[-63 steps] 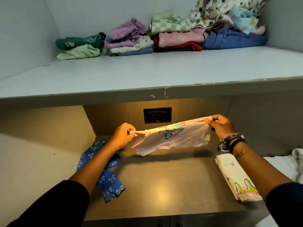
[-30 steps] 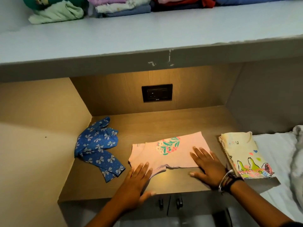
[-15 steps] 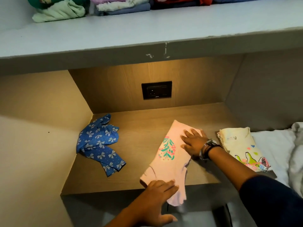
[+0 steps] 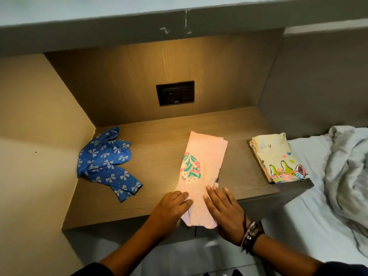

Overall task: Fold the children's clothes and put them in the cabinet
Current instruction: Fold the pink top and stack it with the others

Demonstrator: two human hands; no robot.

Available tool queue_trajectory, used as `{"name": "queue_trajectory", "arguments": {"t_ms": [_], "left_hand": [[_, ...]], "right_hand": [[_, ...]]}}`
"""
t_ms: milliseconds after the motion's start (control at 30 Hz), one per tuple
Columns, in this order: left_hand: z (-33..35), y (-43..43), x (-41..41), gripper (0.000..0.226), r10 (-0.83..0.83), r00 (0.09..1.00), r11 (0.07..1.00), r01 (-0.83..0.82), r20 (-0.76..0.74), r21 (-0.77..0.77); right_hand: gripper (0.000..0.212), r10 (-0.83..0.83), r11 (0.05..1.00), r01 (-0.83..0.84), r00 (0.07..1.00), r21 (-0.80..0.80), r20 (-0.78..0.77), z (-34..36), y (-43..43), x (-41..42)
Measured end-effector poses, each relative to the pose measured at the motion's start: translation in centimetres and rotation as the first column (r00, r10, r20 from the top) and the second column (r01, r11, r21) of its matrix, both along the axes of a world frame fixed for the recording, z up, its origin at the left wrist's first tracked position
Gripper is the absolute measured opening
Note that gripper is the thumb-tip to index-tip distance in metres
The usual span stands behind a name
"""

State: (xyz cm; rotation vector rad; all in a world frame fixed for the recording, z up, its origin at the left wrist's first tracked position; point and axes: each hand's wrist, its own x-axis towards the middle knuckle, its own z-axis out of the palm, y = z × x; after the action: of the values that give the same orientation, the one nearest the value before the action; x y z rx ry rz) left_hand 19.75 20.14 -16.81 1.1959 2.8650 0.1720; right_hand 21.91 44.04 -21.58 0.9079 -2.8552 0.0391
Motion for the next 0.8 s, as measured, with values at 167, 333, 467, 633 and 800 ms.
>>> {"name": "queue_trajectory", "arguments": {"t_ms": [167, 333, 467, 633, 800], "left_hand": [[1.6, -0.1, -0.1, 0.042, -0.075, 0.997, 0.997, 0.075, -0.014, 0.014], [6.0, -0.7, -2.1, 0.016, 0.019, 0.764, 0.935, -0.243, 0.645, 0.26], [6.7, -1.1, -5.8, 0.016, 0.056, 0.508, 0.742, -0.597, 0.86, 0.304], [4.8, -0.7, -10.3, 0.012, 0.172, 0.331, 0.481, -0.85, 0.928, 0.214], [2.2, 0.1, -10.4, 0.042, 0.423, 0.41, 0.382, -0.889, 0.808, 0.251]], "right_hand": [[0.037, 0.078, 0.984, -0.086, 0.996, -0.159, -0.051, 1.1, 0.6, -1.7], [0.027, 0.136, 0.8, 0.176, 0.878, -0.573, 0.459, 5.4, 2.4, -2.9], [0.017, 0.108, 0.61, 0.513, 0.701, -0.604, 0.705, 8.9, 1.9, -6.2], [0.015, 0.059, 0.431, 0.729, 0.565, -0.532, 0.823, 8.3, 0.3, -10.2], [0.043, -0.167, 0.533, 0.672, 0.679, -0.514, 0.715, 7.6, -0.8, -11.8]]}}
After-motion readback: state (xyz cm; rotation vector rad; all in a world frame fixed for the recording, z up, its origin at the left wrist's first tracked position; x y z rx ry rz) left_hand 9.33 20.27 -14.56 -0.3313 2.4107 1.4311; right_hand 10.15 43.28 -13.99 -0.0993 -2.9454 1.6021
